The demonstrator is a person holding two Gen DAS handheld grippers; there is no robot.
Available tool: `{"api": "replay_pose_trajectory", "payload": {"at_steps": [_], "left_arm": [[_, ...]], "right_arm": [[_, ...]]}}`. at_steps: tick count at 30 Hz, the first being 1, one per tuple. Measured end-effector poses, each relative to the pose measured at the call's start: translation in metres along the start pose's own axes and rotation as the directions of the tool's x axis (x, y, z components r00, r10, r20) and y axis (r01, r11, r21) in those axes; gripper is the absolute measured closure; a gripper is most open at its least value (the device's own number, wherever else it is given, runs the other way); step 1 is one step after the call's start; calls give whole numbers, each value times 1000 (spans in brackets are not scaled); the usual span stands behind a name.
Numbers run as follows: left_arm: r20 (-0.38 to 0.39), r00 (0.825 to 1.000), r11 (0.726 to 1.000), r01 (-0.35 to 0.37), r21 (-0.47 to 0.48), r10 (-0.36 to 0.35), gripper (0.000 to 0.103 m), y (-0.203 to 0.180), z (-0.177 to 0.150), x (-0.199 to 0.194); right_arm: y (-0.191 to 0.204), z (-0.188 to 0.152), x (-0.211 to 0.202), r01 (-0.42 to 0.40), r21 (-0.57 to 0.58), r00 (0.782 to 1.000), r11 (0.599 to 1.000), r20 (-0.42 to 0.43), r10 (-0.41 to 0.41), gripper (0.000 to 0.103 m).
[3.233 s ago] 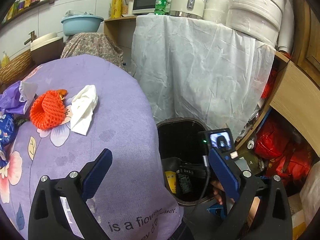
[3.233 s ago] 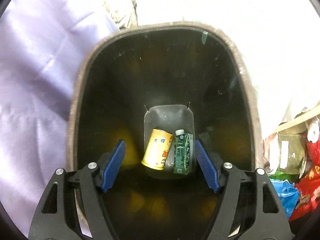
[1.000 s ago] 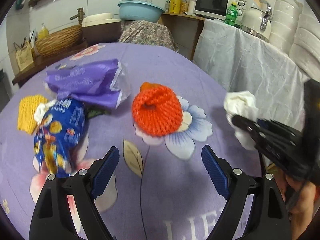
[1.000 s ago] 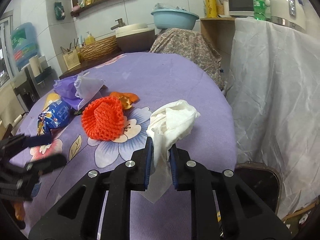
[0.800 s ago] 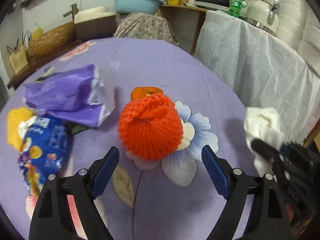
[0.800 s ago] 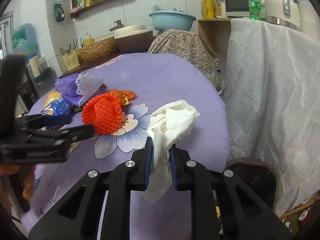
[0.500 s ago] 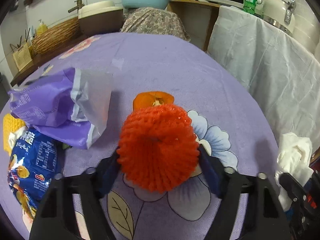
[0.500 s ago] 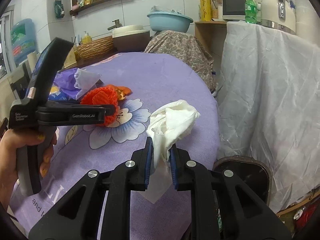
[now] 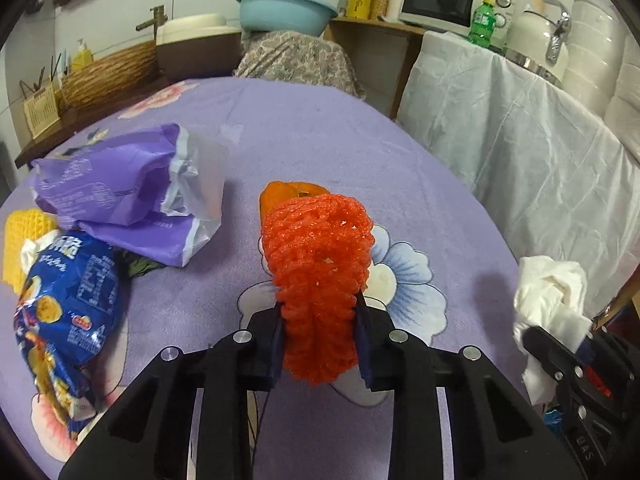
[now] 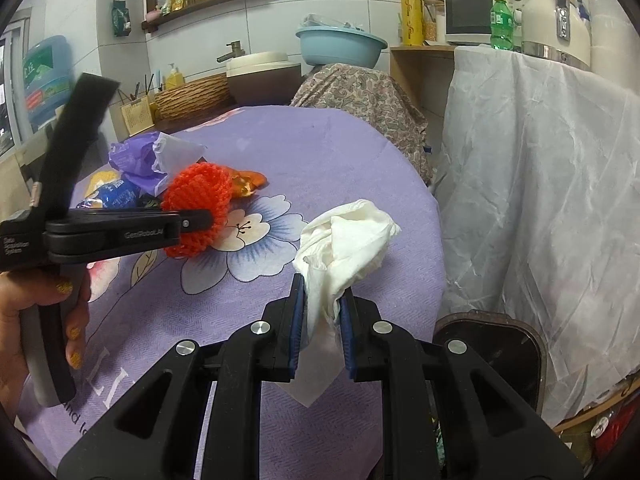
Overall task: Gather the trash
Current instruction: 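Carry the white tissue to the bin and open the right tool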
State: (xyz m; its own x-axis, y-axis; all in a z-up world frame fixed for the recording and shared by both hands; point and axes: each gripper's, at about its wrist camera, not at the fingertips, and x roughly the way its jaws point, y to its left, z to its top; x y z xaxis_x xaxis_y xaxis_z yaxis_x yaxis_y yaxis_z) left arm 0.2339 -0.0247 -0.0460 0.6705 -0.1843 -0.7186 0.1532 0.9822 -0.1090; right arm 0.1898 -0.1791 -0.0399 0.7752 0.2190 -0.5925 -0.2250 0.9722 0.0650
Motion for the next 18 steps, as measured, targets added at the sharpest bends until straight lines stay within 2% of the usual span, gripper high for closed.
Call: {"api": "replay_pose_trajectory", "payload": {"at_steps": [10,16,18], "left_arm": [[123,989,997,74,28,-77,74,-19,-24,-57],[146,973,983,170,69,-179,74,-50,-50,-82],[151,968,977,188,104,-203,74,-67,-53,-86]], "right_arm": [[-7,-15,-21,9,34,999,999,41,-11,85],[-30,-36,-49,66,89,994,994,79,-73,85],[-43,-45,-58,109,113,990,988,82,-119,85]]}}
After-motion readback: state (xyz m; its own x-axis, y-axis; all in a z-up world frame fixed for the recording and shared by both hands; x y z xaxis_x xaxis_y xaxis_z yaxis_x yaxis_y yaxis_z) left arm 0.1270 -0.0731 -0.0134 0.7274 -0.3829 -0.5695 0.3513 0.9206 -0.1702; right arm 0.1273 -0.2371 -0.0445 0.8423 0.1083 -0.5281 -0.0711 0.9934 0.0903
